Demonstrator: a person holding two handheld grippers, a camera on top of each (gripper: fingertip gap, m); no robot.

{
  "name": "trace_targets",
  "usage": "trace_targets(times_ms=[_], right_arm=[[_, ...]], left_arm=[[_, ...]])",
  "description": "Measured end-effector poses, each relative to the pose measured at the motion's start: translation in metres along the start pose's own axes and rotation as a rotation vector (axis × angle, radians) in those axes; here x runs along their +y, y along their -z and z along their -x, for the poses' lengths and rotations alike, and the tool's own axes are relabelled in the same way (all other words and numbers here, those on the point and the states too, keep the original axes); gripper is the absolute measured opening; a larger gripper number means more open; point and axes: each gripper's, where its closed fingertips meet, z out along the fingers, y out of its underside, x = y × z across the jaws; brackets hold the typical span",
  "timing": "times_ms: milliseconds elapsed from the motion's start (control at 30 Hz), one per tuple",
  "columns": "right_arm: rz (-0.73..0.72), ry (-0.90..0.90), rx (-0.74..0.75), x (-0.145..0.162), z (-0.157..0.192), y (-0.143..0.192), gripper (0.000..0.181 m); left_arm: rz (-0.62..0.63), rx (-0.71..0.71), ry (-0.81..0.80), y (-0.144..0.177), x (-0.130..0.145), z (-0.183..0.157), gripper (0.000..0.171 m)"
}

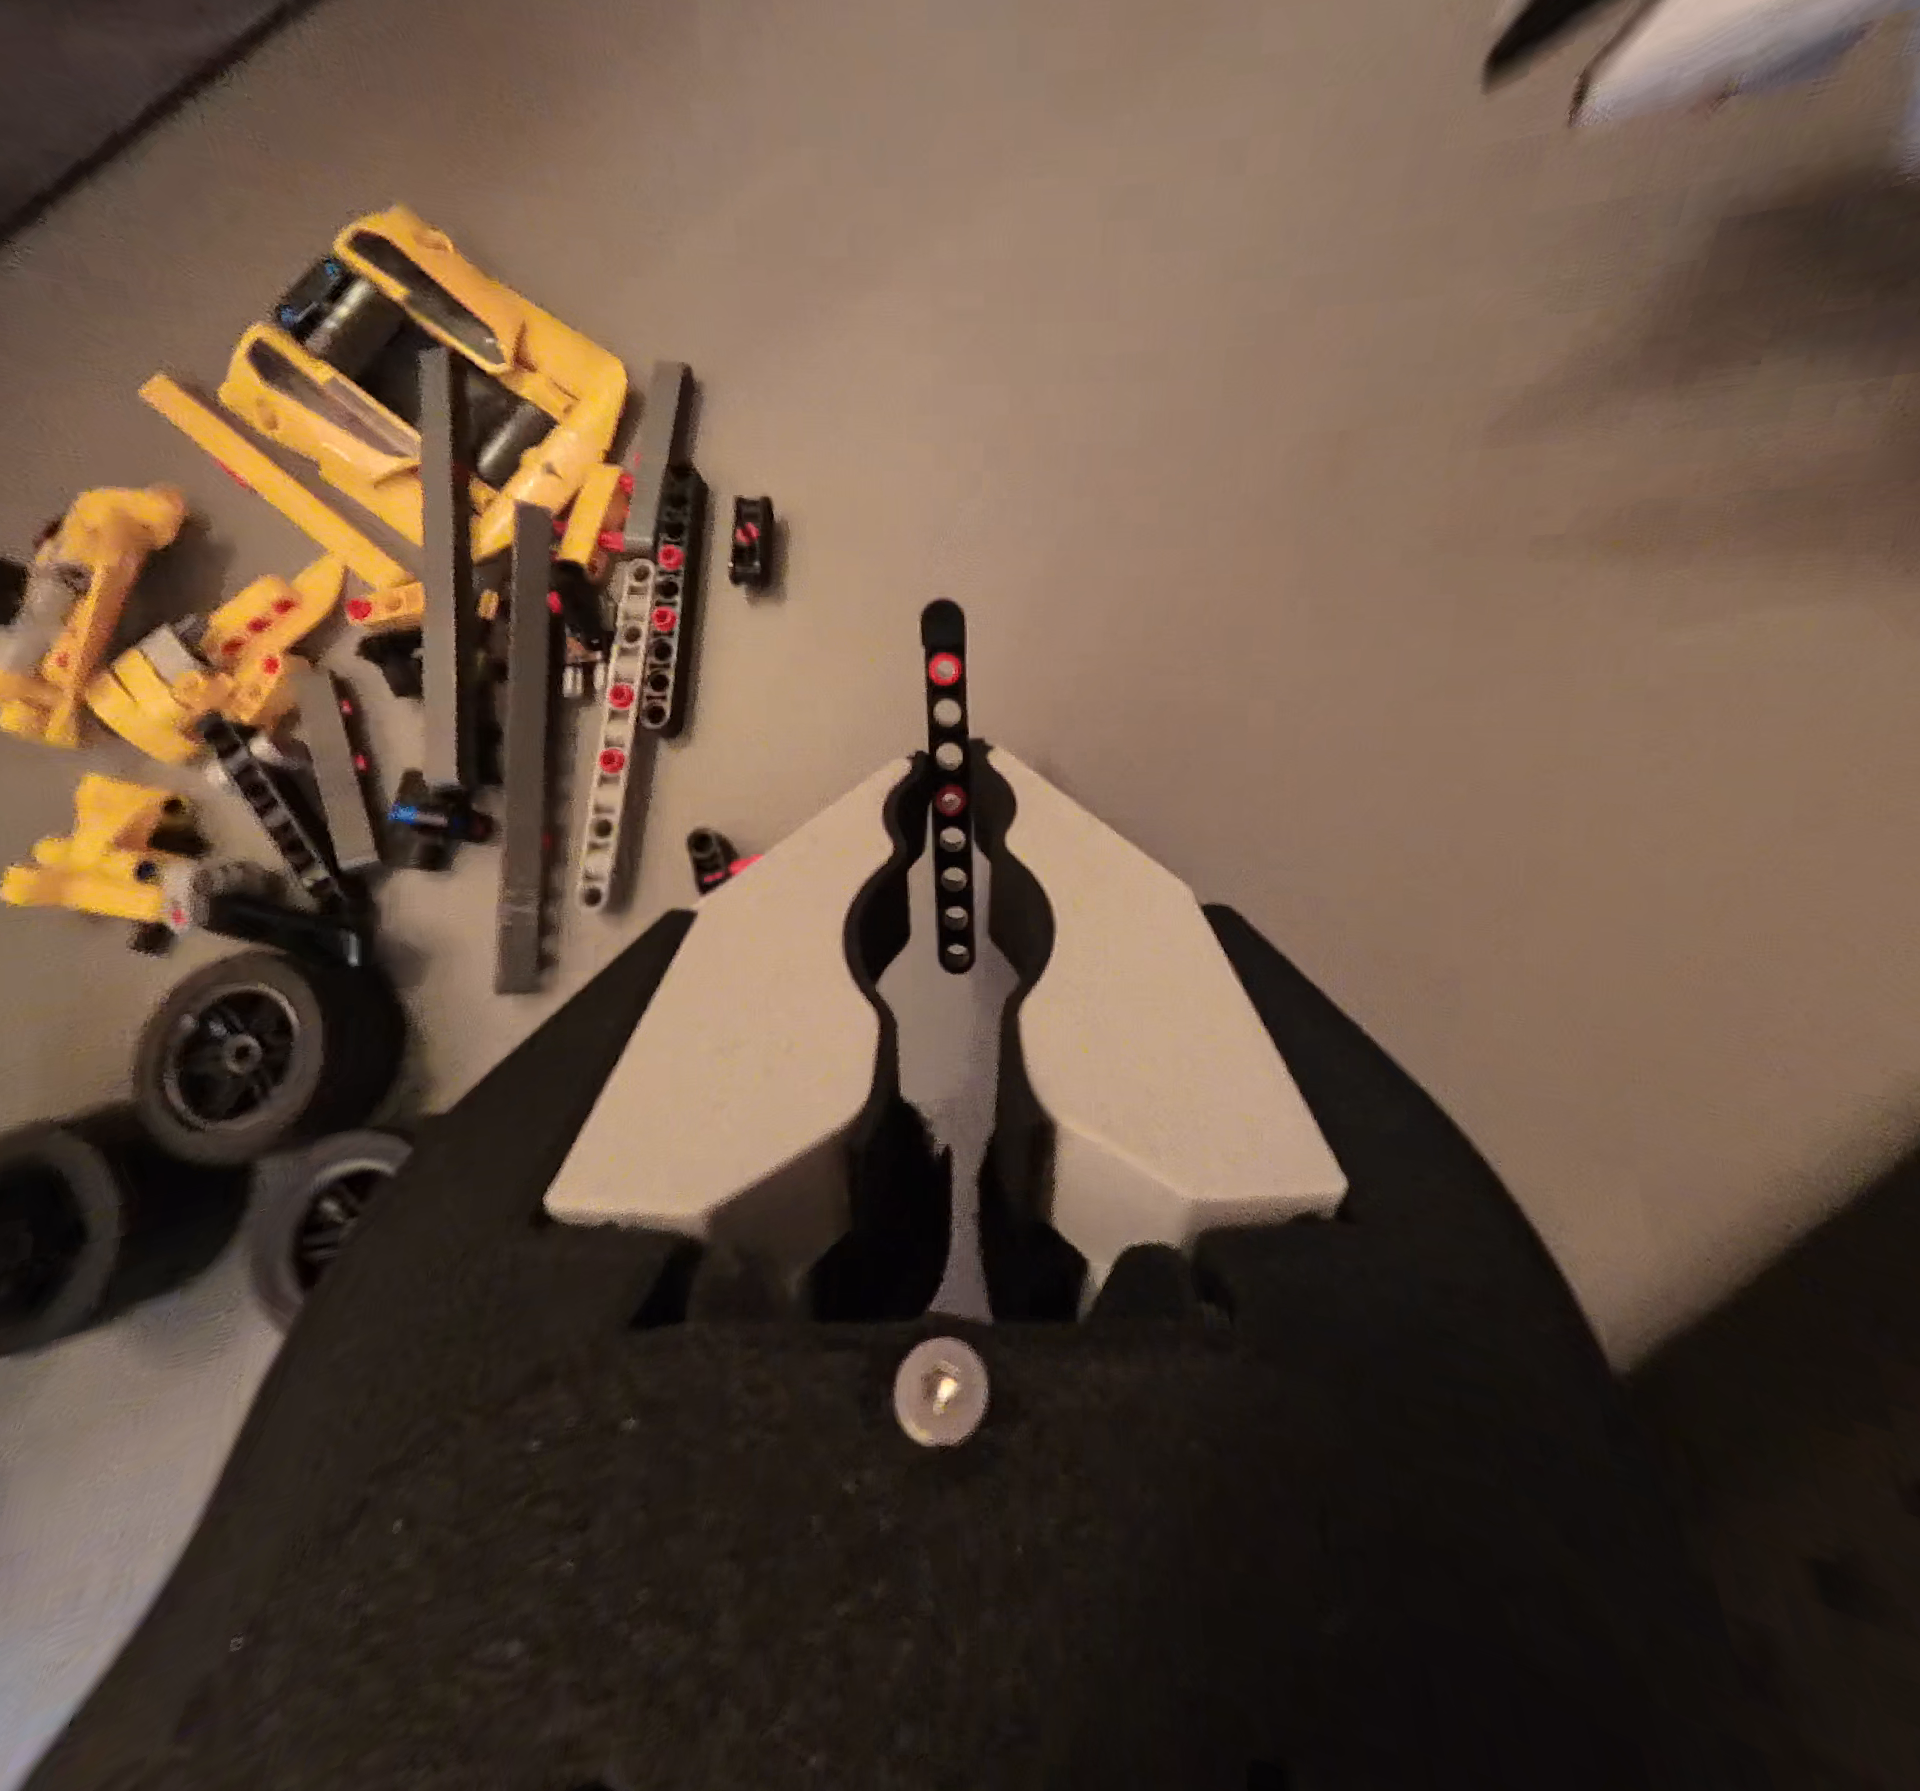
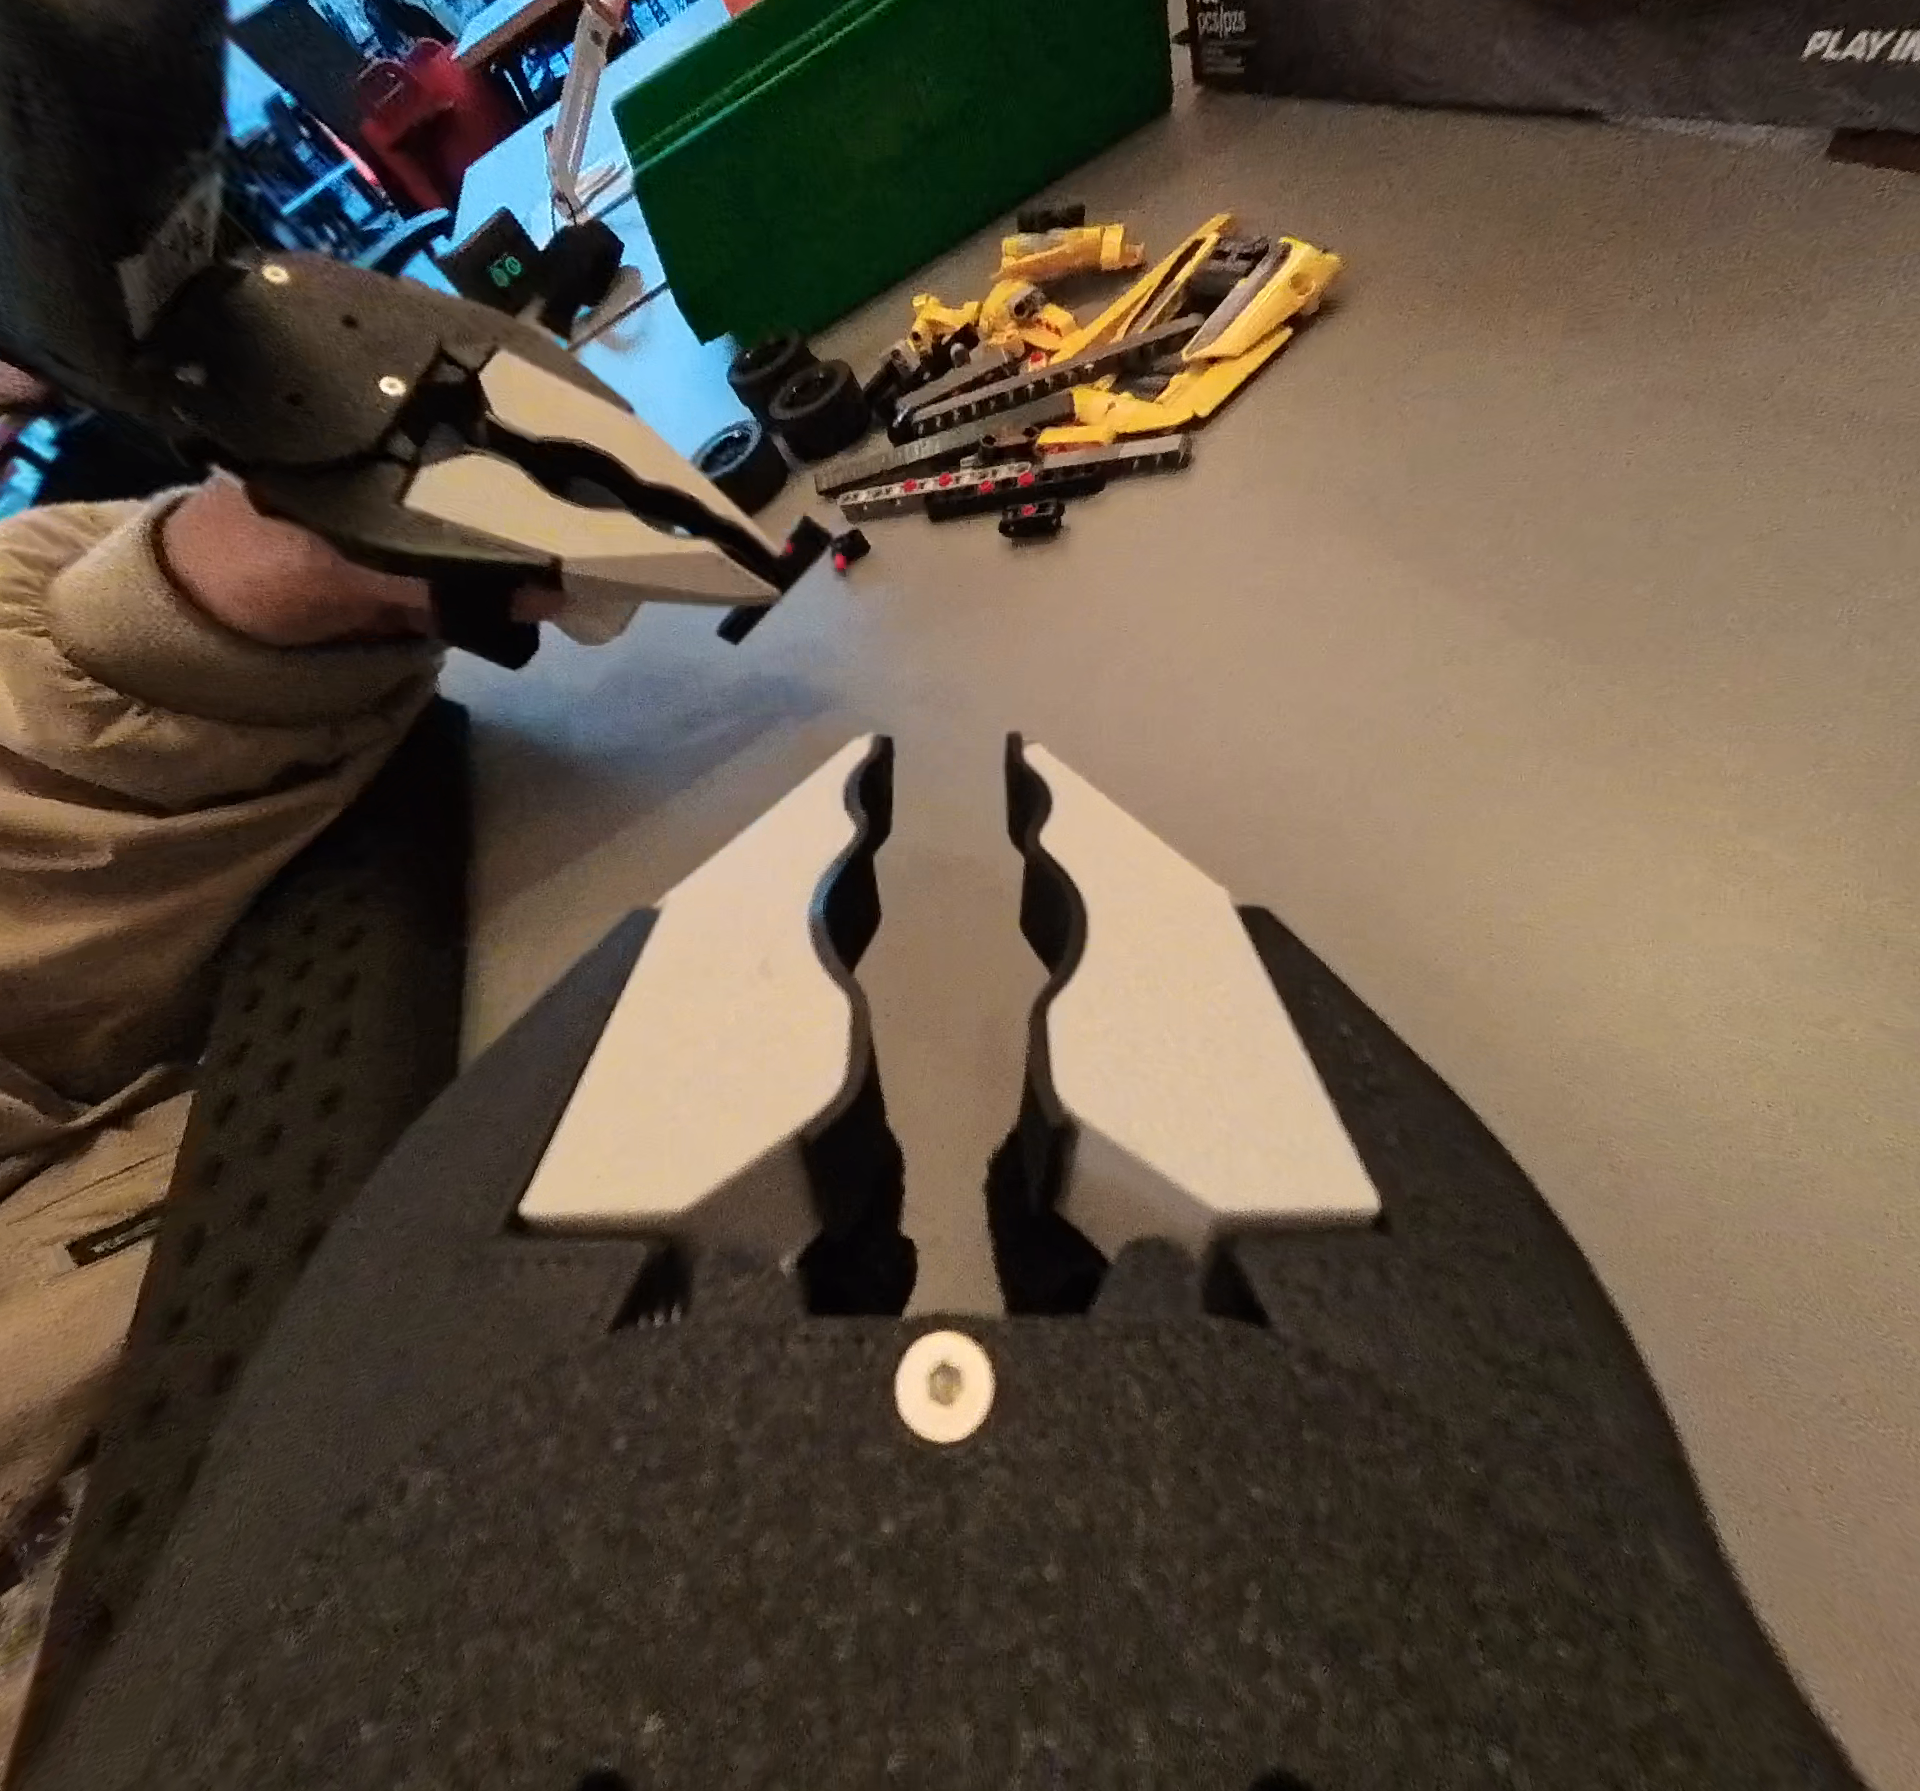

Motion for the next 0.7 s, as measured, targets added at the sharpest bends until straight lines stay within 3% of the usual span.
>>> trace_targets(times_ms=[100,233,333,433,500,567,700], right_arm=[[-0.022,-0.023,-0.091,-0.003,0.016,-0.003,0.023],[-0.167,-0.100,-0.400,-0.029,0.070,0.007,0.028],[-0.210,-0.114,-0.538,-0.037,0.094,0.014,0.029],[-0.172,-0.088,-0.573,-0.029,0.104,0.011,0.028],[-0.168,-0.091,-0.589,-0.028,0.107,0.010,0.026],[-0.163,-0.075,-0.634,-0.026,0.114,0.014,0.006],[-0.142,-0.011,-0.577,-0.024,0.110,0.013,0.005]], left_arm=[[-0.265,0.190,0.210,0.025,-0.031,-0.025,0.007],[-0.542,0.495,0.354,0.051,-0.065,-0.067,0.007],[-0.610,0.696,0.410,0.060,-0.074,-0.092,0.006],[-0.616,0.788,0.391,0.060,-0.075,-0.112,0.006],[-0.613,0.809,0.352,0.061,-0.076,-0.121,0.006],[-0.620,0.815,0.343,0.063,-0.077,-0.124,0.007],[-0.633,0.753,0.326,0.061,-0.077,-0.116,0.011]])
